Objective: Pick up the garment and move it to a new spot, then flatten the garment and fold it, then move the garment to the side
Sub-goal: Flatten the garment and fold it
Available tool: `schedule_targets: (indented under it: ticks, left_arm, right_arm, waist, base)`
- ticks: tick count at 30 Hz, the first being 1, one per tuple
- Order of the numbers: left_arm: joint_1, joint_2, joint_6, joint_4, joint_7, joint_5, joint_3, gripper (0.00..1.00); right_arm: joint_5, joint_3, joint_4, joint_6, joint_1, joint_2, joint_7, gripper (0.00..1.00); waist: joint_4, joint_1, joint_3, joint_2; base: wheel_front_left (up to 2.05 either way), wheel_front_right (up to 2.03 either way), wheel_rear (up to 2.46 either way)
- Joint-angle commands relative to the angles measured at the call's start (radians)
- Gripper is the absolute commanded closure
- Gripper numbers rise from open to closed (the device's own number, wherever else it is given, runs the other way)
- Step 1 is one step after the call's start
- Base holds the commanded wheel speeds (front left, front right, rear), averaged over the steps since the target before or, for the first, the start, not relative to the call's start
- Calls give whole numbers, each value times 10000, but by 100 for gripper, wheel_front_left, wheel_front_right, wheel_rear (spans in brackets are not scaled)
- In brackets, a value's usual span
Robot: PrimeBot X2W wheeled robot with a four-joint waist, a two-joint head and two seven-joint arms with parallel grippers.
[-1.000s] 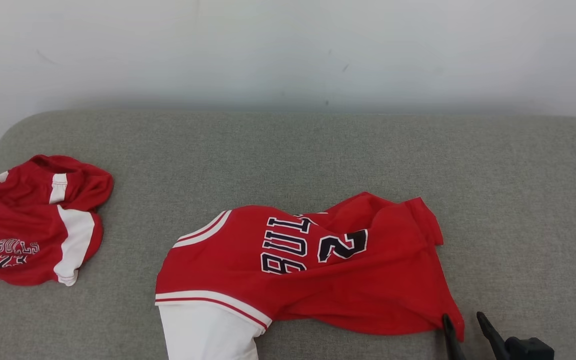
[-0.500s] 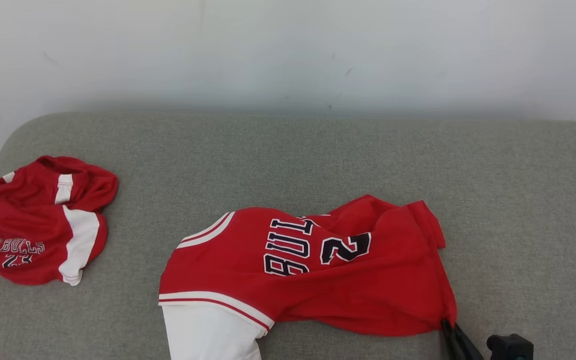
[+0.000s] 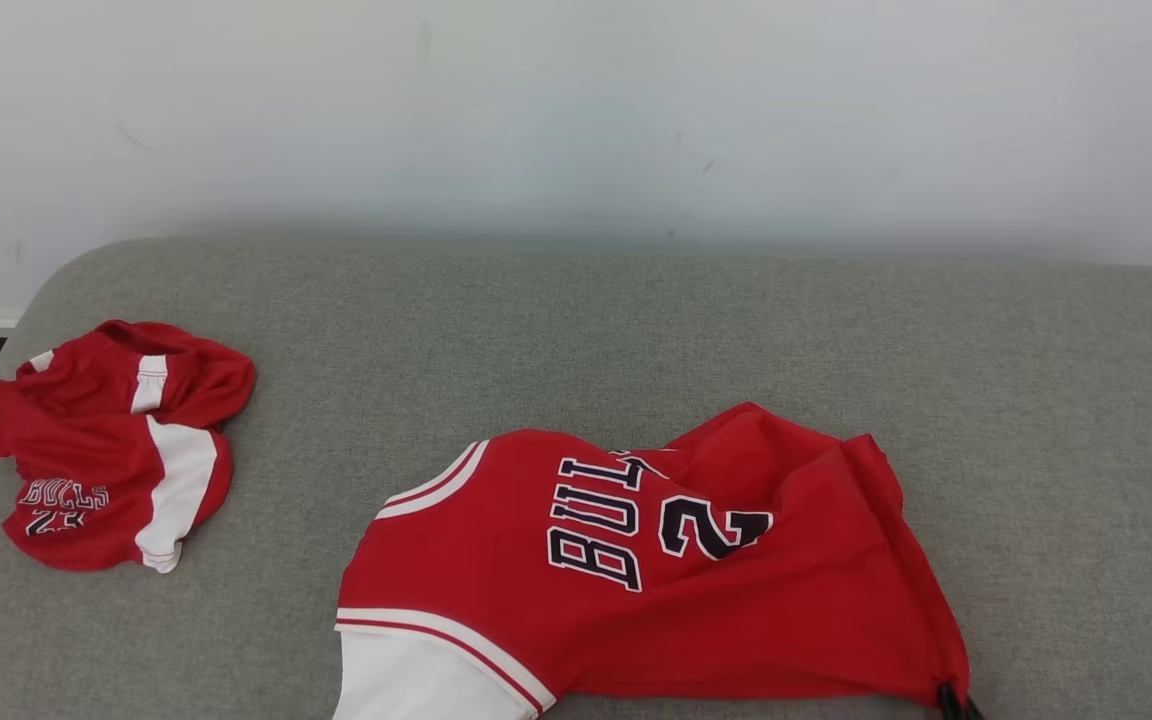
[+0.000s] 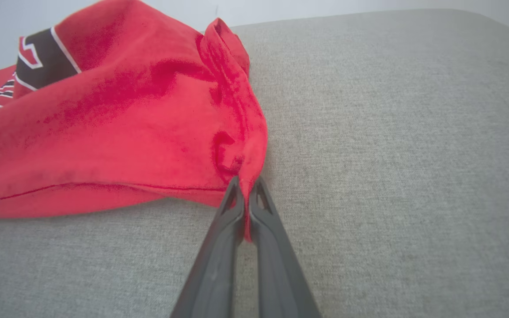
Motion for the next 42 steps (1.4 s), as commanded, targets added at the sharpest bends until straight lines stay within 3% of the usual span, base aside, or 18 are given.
schedule_targets:
  ticks: [1,2,3,4,5,6,7,21,22,23,24,25,26,27,31,42]
  left_arm:
    - [39,6,8,37,-20,46,-73,100]
    - [11,3,8,184,-20,52,-193,100]
    - [-60,2,8,274,-20,68,-265,100]
    - [-157,10,8,359,-20,65,-273,100]
    - [-210,11,8,491,-20,23,-299,55]
    - [-263,0,8,522,-20,17,-346,17]
    - [-285,-4,8,551,-20,10,-356,0]
    - [-569,-39,8,1254,-20,-291,-641,0]
    - [-631,-38,7,1382,-20,-341,-701,0]
    - [-692,-40,7,1529,-20,-406,-844,0]
    - [-773,-42,7,1658,-18,-470,-952,0]
    - [-870,-42,7,1771,-18,-519,-1050,51]
    - [-953,-29,6,1794,-18,-530,-1179,90]
    - [-1002,-9,6,1806,-18,-600,-1214,100]
    - [-859,101,7,1230,-20,-769,-980,100]
    - [-122,135,7,-982,-20,-591,-300,100]
  right_arm:
    - [176,146,222,-24,71,-58,-8,100]
    - [235,267,398,-24,-17,-64,-9,100]
    - [275,337,446,-24,-172,-86,-9,60]
    - [280,408,503,-24,-297,-107,-9,31]
    - [293,479,567,-24,-343,-96,-9,0]
    - [319,531,609,-24,-348,-92,-8,0]
    - [362,561,634,-24,-364,-113,-9,0]
    - [360,624,664,-24,-363,-118,-9,2]
    - [333,660,684,-24,-410,-115,-9,25]
    - [315,687,719,-24,-430,-104,-9,63]
    - [240,697,727,-24,-442,-129,-9,92]
    - [186,686,695,-24,-440,-133,-9,100]
    - [56,634,593,-24,-438,-143,-9,100]
    - [-81,615,437,-24,-421,-144,-11,100]
    - [-236,222,-438,-24,-57,-48,-9,100]
    - [503,215,-1220,-24,328,-11,-9,100]
  waist:
    - [-38,1,2,0]
    - [-64,1,-4,0]
    - [-89,1,-6,0]
    - [-109,1,-16,0]
    - [-131,1,-17,0]
    - [-150,1,-12,0]
    - [-161,1,-5,0]
    - [-52,1,104,0]
    - [-48,1,109,0]
    - [-44,1,108,0]
    - [-34,1,103,0]
    - [-21,1,96,0]
    - [-19,1,87,0]
    - [-22,1,80,0]
    - [-51,1,95,0]
    - [-6,1,243,0]
  base:
    - [0,0,0]
    - [0,0,0]
    - [0,0,0]
    - [0,0,0]
    - [0,0,0]
    - [0,0,0]
    - [0,0,0]
    - [0,0,0]
    - [0,0,0]
    - [0,0,0]
    - [0,0,0]
    - [0,0,0]
    - [0,0,0]
    - [0,0,0]
    - [0,0,0]
    - [0,0,0]
